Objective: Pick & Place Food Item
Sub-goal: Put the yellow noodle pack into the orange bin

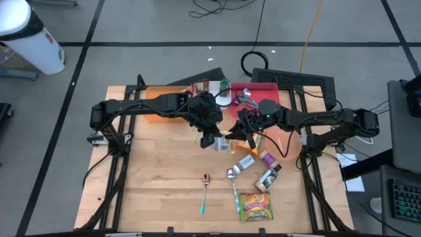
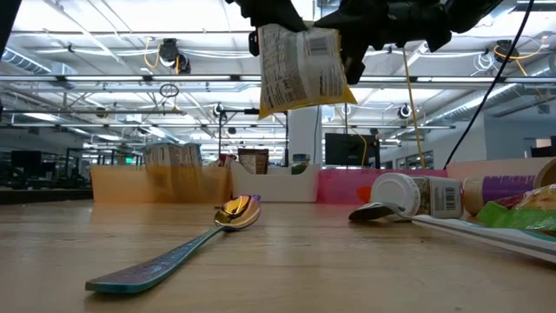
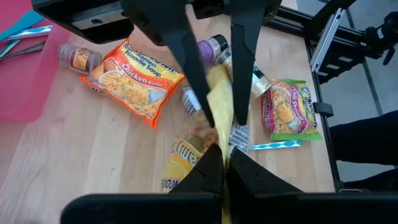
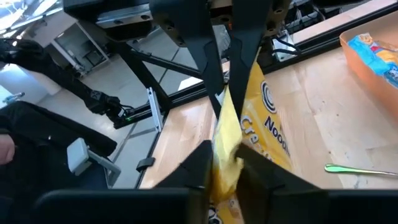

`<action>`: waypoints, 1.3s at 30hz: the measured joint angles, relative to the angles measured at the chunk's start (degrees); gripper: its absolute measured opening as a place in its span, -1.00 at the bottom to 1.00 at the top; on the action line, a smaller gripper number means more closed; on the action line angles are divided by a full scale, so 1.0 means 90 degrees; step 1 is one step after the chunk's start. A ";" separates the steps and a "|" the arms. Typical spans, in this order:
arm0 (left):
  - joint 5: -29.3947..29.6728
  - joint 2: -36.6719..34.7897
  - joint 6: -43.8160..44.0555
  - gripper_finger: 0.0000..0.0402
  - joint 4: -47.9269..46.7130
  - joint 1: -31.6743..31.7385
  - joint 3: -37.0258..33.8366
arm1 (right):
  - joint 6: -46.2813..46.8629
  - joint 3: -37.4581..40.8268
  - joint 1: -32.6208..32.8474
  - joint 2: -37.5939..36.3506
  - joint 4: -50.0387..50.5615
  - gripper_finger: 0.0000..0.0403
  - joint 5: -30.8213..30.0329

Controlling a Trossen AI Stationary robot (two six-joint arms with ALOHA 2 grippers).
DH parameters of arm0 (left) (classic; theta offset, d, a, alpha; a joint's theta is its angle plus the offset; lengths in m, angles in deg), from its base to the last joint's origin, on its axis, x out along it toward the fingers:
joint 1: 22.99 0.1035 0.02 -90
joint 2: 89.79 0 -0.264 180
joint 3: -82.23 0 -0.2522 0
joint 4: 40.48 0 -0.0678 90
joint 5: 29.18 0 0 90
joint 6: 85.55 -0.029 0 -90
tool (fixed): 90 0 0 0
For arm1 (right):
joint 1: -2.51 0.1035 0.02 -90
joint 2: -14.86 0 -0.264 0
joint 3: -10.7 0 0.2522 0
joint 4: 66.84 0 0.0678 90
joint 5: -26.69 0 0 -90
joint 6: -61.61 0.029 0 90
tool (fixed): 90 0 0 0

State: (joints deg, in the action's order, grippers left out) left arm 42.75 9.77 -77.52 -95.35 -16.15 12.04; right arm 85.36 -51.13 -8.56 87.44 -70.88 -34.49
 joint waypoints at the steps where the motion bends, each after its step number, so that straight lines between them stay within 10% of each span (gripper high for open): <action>1: 0.0000 -0.0016 0.0002 -0.98 -0.0015 0.0010 -0.0005 | 0.0024 0.0000 -0.0025 0.0000 -0.0005 -0.67 -0.0001; 16: 0.0284 -0.0835 -0.0013 -0.99 -0.1056 0.0605 -0.0005 | 0.0404 -0.0003 -0.0829 -0.0522 -0.0086 0.06 0.0153; 39: 0.3337 -0.1986 0.0743 -0.99 -0.3332 0.3243 0.0005 | 0.0290 0.0005 -0.0972 -0.0566 -0.0032 0.09 -0.0325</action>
State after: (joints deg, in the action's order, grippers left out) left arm 72.79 -8.11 -70.83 -125.34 13.04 12.09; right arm 87.98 -51.09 -17.31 82.34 -71.18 -37.42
